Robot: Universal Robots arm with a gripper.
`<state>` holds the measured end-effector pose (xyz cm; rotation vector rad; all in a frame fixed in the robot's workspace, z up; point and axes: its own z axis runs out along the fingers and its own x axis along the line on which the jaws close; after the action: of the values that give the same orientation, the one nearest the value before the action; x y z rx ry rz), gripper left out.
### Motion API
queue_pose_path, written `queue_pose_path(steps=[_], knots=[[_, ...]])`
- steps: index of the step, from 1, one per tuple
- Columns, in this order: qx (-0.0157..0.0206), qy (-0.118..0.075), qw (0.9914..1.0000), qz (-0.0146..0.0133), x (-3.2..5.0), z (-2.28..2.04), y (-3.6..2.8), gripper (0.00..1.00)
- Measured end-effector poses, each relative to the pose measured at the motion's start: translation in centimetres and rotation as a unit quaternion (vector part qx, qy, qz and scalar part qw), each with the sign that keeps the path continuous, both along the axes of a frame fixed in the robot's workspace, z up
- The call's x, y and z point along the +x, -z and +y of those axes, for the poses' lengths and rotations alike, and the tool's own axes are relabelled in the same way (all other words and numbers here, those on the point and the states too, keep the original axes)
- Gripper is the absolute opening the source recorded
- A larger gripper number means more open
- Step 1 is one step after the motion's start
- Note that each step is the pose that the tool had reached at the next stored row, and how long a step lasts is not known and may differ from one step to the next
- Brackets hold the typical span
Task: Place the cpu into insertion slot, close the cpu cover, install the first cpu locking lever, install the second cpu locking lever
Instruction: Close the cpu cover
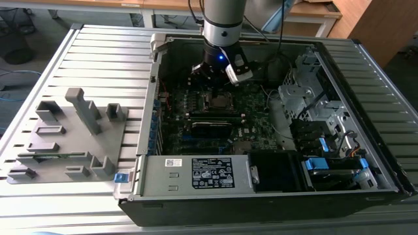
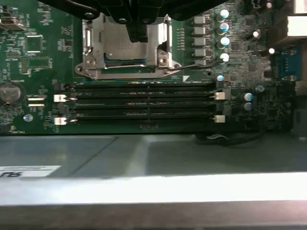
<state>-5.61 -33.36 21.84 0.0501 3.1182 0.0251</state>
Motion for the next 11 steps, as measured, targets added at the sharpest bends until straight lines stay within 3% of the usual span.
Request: queue_pose_path(steps=[6, 11], knots=[[-0.0001, 0.0, 1.0, 0.0001, -0.24, 0.0, 0.55, 0.11], [-0.0001, 0.0, 1.0, 0.0, -0.53, 0.0, 0.64, 0.11]])
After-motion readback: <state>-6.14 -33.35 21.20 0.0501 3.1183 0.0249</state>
